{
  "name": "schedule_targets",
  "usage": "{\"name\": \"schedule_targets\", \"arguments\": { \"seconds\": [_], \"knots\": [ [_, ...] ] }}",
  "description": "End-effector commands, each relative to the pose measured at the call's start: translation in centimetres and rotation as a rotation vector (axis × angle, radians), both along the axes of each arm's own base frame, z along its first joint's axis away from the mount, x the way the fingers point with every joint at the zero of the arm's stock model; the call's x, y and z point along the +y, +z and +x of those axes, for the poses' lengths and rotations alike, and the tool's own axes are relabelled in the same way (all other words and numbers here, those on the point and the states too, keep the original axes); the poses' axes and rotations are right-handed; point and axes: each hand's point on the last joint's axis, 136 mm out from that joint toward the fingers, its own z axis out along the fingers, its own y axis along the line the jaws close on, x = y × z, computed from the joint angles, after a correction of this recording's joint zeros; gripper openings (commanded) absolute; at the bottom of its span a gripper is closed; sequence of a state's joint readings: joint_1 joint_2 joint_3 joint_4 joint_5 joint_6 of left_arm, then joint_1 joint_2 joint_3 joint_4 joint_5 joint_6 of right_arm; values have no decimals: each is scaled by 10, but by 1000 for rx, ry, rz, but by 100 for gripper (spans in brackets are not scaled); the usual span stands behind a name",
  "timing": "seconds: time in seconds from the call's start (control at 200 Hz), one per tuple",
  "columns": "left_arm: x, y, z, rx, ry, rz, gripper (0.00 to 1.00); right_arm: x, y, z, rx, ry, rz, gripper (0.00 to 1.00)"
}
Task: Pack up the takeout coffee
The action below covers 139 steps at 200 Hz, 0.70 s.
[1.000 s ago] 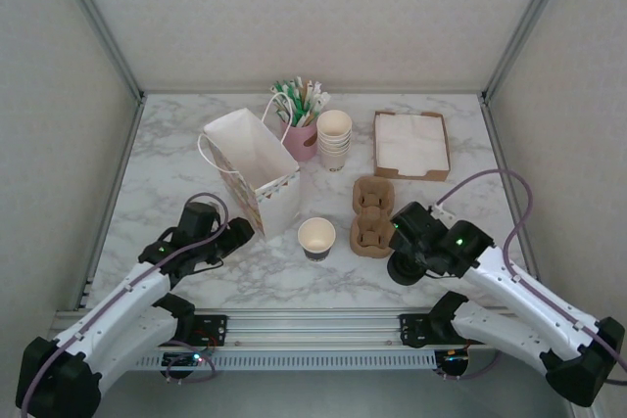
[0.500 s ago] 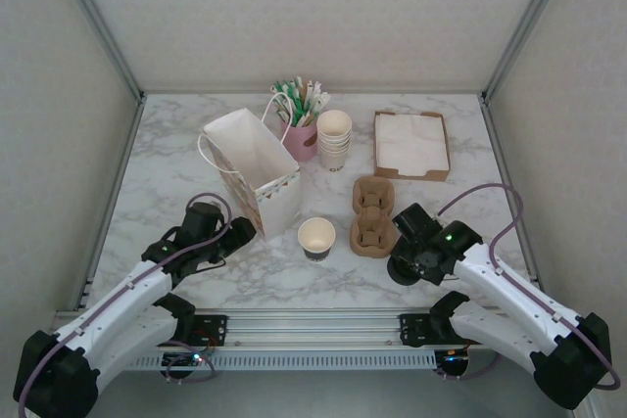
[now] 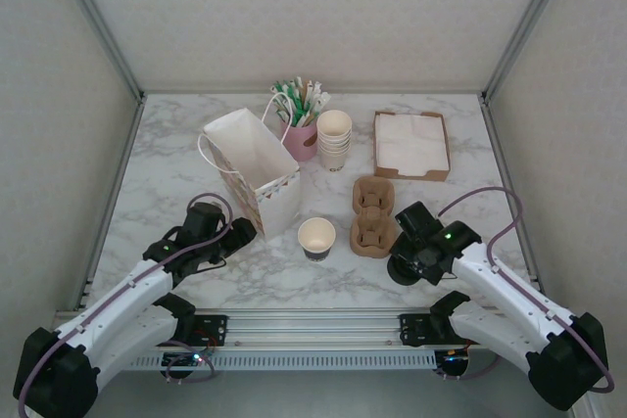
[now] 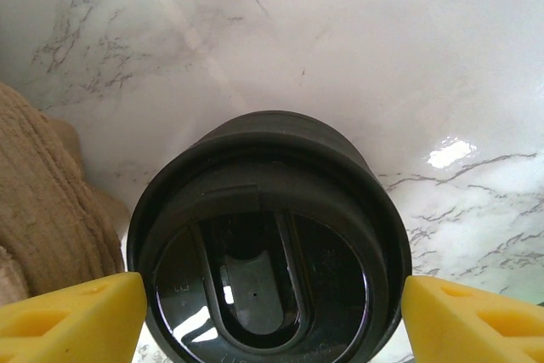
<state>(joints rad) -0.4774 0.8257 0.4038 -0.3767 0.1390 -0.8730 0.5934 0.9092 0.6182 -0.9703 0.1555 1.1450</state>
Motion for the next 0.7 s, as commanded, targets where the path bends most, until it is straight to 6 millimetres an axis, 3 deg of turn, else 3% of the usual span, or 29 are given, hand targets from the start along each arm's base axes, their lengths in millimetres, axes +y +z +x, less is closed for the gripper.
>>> {"name": "schedule_targets", "arguments": {
  "seconds": [0.0,0.445,0.691],
  "knots": [
    [-2,7,4,-22,10,-1,76,-4,-9,-5,28,-3,-14,79],
    [-3,6,4,-19,10,4,76,-26,-14,-14,54,-53,-74,78],
    [-3,7,4,-20,10,7,76,-24,-5,-8,14,-40,-44,79]
  ]
}}
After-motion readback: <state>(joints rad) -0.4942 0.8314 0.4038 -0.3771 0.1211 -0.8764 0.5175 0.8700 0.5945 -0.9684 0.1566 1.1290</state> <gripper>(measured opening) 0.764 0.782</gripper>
